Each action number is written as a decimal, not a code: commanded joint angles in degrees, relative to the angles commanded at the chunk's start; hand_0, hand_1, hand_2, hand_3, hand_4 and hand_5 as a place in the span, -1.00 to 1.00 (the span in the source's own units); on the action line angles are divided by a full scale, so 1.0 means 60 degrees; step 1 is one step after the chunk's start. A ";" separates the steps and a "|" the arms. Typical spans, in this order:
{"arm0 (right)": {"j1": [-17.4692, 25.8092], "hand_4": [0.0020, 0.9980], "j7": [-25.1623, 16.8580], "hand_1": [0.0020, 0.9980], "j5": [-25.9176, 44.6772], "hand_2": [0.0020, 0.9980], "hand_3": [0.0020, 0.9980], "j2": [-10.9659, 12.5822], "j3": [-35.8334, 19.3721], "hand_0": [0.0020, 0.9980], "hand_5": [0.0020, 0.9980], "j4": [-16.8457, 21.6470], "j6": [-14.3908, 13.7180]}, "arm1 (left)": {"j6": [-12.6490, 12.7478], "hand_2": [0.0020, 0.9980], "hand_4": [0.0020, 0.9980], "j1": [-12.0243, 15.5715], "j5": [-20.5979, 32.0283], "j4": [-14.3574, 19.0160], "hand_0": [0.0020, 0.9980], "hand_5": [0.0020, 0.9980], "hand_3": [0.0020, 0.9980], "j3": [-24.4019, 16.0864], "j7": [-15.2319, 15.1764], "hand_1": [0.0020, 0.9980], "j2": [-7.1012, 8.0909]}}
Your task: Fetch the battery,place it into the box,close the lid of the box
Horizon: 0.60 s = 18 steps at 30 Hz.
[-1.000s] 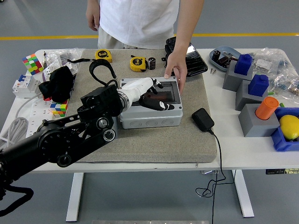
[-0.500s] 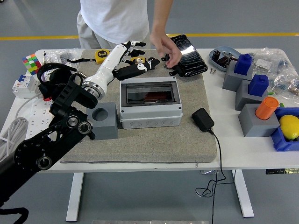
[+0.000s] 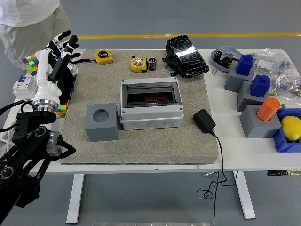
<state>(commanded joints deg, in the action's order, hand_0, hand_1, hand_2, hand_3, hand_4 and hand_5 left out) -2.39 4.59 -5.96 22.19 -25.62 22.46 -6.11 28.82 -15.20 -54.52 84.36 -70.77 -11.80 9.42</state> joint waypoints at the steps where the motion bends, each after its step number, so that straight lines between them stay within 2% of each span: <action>1: -0.0011 0.96 0.0002 0.29 -0.0001 0.33 0.14 0.0008 -0.0001 0.25 0.08 -0.0002 -0.0001 | -0.0030 0.38 0.99 0.0115 0.0183 0.0039 0.12 0.22 0.49 -0.0173 -0.0096 0.44 0.0044; 5: -0.0050 0.96 -0.0001 0.29 -0.0004 0.33 0.14 0.0006 -0.0030 0.25 0.08 -0.0007 -0.0003 | -0.0132 0.36 0.99 0.0327 0.0180 0.0133 0.14 0.23 0.48 -0.0603 -0.0110 0.43 0.0190; 9: -0.0103 0.96 -0.0004 0.29 0.0007 0.33 0.14 -0.0001 -0.0022 0.25 0.08 -0.0011 -0.0001 | -0.0281 0.37 0.99 0.0490 -0.0083 0.0279 0.13 0.20 0.48 -0.0871 0.0090 0.43 0.0293; 18: -0.0248 0.96 -0.0009 0.29 0.0010 0.33 0.14 0.0049 -0.0033 0.25 0.08 -0.0004 -0.0006 | -0.0409 0.37 0.97 0.0730 -0.0079 0.0604 0.12 0.17 0.48 -0.1369 0.0285 0.42 0.0357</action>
<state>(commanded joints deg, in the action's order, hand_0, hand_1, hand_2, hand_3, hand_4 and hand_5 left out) -3.87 4.53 -5.90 22.48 -25.82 22.44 -6.15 26.37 -10.83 -54.99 87.98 -78.98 -10.09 11.57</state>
